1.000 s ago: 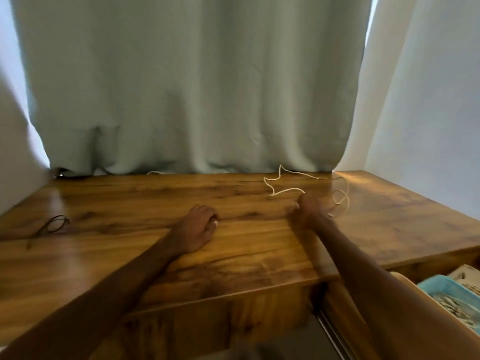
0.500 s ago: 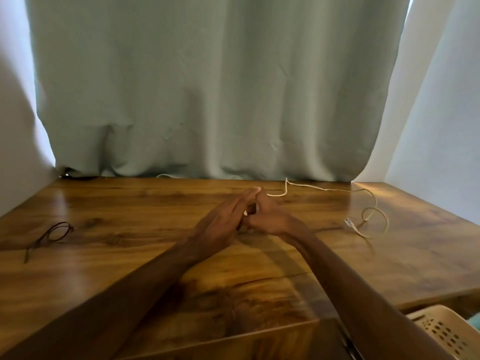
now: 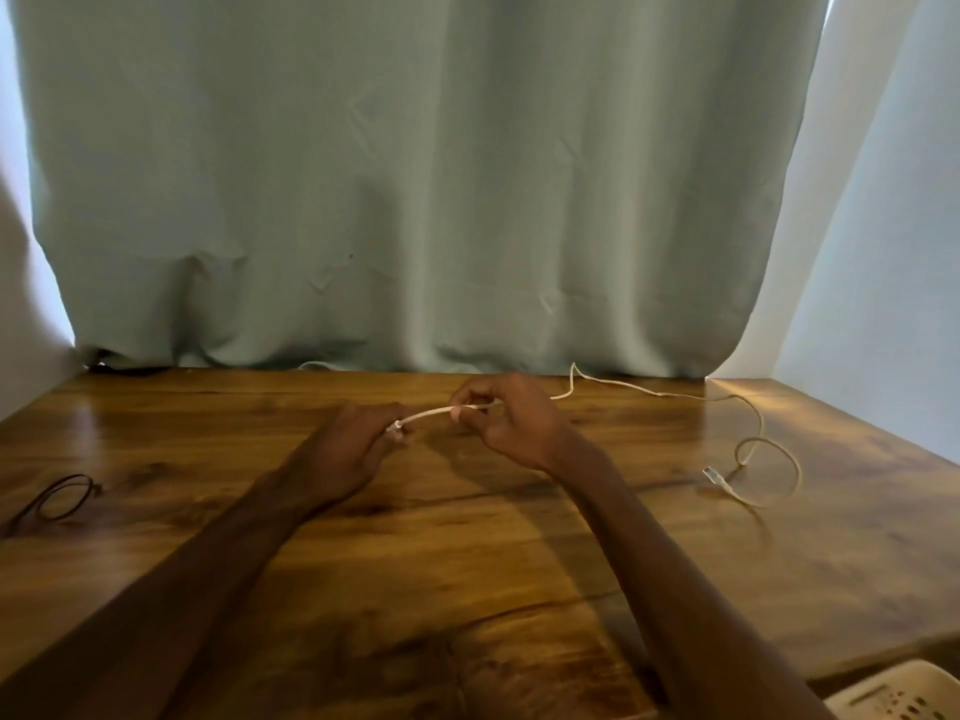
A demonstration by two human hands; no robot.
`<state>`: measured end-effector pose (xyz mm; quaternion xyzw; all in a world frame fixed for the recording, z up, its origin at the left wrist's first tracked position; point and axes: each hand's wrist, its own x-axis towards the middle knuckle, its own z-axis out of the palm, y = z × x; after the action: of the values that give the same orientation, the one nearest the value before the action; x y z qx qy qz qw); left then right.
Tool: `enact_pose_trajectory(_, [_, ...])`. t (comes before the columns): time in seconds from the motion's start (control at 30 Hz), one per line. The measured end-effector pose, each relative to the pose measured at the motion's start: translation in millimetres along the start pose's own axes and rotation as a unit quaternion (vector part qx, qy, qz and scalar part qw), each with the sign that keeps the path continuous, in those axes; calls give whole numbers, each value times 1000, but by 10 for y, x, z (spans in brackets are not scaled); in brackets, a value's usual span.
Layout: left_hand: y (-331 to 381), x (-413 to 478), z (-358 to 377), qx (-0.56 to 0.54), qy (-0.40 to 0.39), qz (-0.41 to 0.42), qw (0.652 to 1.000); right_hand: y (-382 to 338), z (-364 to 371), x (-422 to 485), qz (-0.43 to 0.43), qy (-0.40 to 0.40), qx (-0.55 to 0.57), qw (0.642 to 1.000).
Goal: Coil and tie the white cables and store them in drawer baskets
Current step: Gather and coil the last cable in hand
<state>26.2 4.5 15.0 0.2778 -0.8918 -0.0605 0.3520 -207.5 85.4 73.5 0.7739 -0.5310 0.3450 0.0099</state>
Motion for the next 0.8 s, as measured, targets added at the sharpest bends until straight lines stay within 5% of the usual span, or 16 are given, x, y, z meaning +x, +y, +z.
enact_pose_trajectory(0.17, [433,33,57,-275,-42,-110,954,-33,49,136,-104,-5,-45,993])
enact_pose_trajectory(0.27, [525,106,-20,-536,-10,-199,821,-61,83,251,-101,33,-2,994])
enact_pose_trajectory(0.4, [534,150,-246,-763,-36,-185,619,-118,207,346,-70,17,175,982])
enact_pose_trajectory(0.57, [597,159,-362,-790,-44,-149,593,-129,621,189,25,-5,307,951])
enact_pose_trajectory(0.7, [488,212,-455,-850,-82,-62,516,-8,840,135,2,-62,127,990])
enact_pose_trajectory(0.8, [274,207,-462,-847,-16,-90,523,-65,850,143,-26,-121,17,992])
